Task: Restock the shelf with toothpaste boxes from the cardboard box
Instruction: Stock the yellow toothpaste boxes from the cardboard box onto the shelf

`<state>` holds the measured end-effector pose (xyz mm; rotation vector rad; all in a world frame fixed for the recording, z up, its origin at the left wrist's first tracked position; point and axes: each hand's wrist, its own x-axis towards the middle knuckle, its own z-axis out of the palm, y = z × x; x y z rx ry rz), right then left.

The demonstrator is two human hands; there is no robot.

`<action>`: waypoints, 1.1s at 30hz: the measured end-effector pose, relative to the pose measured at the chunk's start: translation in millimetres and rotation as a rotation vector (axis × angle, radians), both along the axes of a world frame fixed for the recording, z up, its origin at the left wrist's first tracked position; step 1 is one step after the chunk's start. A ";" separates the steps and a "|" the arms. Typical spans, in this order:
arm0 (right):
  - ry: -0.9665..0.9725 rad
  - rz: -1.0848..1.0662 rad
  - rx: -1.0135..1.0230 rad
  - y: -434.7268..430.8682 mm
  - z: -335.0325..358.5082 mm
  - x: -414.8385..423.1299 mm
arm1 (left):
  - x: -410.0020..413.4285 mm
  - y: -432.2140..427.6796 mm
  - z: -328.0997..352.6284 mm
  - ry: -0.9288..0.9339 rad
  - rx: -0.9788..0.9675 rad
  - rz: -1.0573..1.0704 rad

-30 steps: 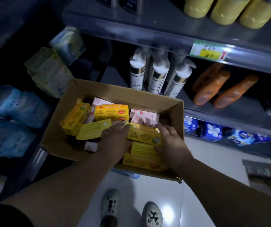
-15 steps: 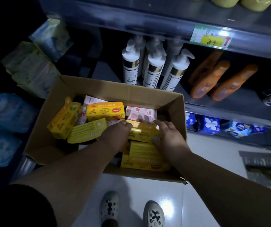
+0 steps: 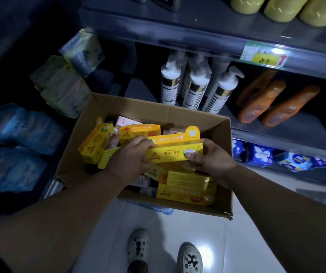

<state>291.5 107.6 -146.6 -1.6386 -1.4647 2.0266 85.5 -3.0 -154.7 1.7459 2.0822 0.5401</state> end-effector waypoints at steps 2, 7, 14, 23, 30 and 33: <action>0.014 0.081 -0.008 1.0 -2.1 2.2 | -1.4 0.8 4.2 -0.033 -0.070 0.030; 0.023 0.197 0.039 -2.1 -10.0 -0.2 | -0.4 9.5 15.1 -0.295 -0.424 0.060; -0.563 0.837 0.344 -3.3 -35.1 -6.3 | -6.8 5.2 15.6 -0.111 -0.358 0.258; -0.607 0.923 0.439 -11.7 -38.1 -5.1 | -10.3 -4.8 -0.1 -0.088 -0.352 0.338; -0.312 0.494 0.501 6.3 27.3 -10.6 | -20.8 -4.0 46.3 -0.113 -0.300 0.445; -0.195 0.411 0.578 9.2 68.6 -14.8 | -25.5 -5.5 81.6 -0.157 -0.264 0.481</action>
